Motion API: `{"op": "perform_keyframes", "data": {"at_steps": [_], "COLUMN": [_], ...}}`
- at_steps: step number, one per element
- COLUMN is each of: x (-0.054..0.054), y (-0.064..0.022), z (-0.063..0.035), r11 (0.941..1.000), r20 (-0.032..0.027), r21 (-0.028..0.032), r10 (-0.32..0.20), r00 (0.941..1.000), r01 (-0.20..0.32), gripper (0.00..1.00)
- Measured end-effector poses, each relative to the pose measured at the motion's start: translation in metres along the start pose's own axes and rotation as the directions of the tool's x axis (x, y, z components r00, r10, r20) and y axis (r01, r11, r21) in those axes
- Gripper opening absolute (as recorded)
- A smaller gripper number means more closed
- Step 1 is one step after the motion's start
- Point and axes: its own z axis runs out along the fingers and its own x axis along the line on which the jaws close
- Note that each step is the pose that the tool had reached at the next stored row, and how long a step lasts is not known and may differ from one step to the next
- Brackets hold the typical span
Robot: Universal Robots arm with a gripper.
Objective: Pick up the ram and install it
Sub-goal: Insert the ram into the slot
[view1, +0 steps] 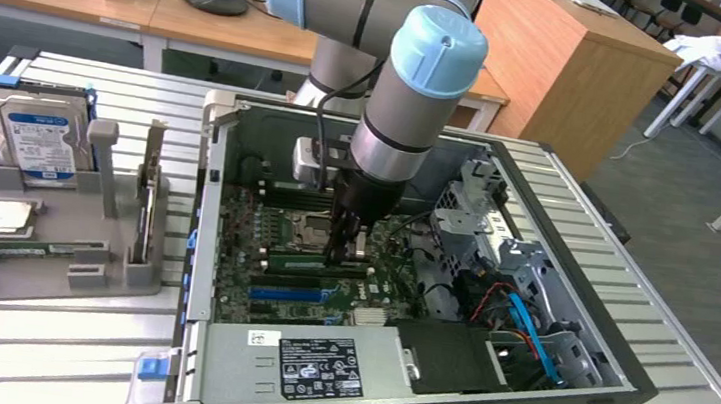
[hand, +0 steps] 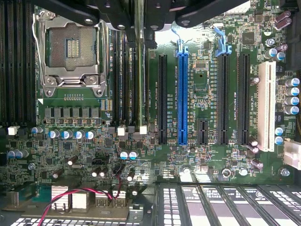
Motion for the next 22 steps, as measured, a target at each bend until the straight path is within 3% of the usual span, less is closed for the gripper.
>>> {"op": "perform_keyframes", "data": {"at_steps": [22], "x": [-0.0001], "y": [-0.0056], "z": [-0.0004], "r11": [1.0000], "r20": [0.0040], "r21": [-0.0014], "r10": [0.000], "r00": [1.0000], "r01": [0.000], "gripper": [0.18]}}
